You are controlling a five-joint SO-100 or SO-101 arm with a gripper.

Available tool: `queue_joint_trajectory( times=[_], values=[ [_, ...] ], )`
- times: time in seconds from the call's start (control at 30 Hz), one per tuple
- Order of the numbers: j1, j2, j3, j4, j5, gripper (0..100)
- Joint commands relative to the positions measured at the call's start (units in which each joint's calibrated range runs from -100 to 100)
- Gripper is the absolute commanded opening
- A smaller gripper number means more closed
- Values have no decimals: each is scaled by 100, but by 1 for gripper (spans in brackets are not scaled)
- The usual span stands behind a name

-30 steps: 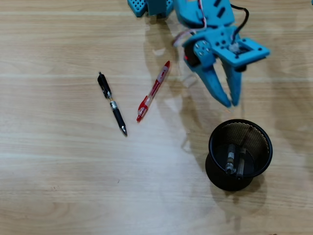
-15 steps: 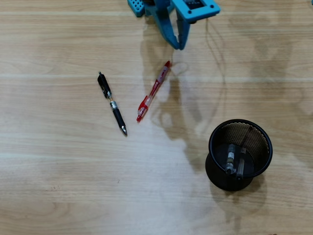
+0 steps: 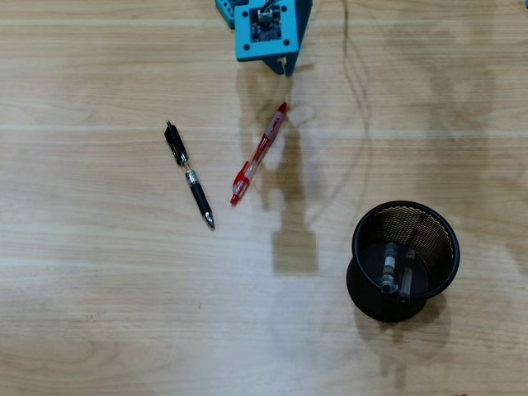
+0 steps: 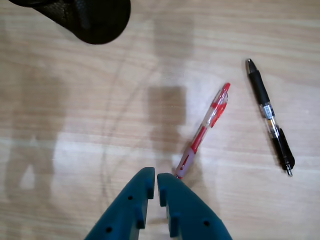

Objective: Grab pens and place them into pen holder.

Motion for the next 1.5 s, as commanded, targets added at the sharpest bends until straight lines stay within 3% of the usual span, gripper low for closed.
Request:
queue_joint_trajectory(
  times=[0.0, 0.73, 1.03, 1.47],
  values=[
    [77, 22, -7, 16, -31, 3],
    [534, 2349, -260, 371, -31, 3],
    [607, 2442, -260, 362, -4, 18],
    [479, 3096, -206, -139, -46, 18]
  ],
)
